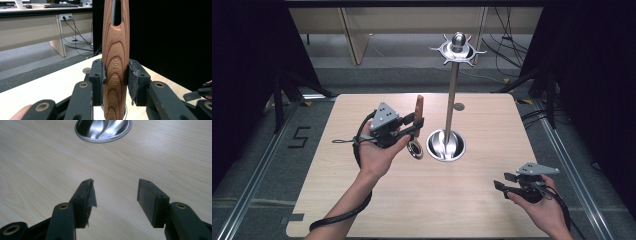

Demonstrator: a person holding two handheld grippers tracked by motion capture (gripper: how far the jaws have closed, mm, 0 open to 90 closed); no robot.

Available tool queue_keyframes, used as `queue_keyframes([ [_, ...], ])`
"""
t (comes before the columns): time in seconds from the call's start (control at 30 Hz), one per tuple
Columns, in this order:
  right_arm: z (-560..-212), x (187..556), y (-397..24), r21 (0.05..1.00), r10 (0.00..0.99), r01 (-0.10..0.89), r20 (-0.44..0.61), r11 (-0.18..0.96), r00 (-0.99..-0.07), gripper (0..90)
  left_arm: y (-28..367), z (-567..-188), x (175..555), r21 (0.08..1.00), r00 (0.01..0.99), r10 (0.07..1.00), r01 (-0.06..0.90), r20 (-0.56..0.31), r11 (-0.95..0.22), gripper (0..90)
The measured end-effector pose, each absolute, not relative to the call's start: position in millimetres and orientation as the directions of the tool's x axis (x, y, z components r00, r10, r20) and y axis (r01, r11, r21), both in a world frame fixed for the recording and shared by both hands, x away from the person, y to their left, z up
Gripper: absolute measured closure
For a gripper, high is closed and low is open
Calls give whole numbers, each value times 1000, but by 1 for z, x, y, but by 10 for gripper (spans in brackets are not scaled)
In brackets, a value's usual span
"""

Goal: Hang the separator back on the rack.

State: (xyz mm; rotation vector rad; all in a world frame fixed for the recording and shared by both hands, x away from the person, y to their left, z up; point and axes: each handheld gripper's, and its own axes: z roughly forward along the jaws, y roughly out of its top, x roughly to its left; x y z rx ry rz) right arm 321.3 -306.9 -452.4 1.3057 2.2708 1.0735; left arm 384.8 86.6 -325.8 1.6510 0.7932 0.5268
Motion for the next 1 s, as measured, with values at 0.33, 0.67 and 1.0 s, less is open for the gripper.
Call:
queue_keyframes([
  [0.33,-452,322,-308,739,836,592,72,322,-544,474,84,-321,389,972,672,737,212,-72,-98,673],
  [0.67,-452,321,-307,735,840,608,98,300,-533,474,80,-315,392,974,674,736,203,-65,-99,673],
  [1.0,-452,321,-307,738,839,603,94,303,-536,474,77,-314,395,974,673,736,202,-66,-98,673],
])
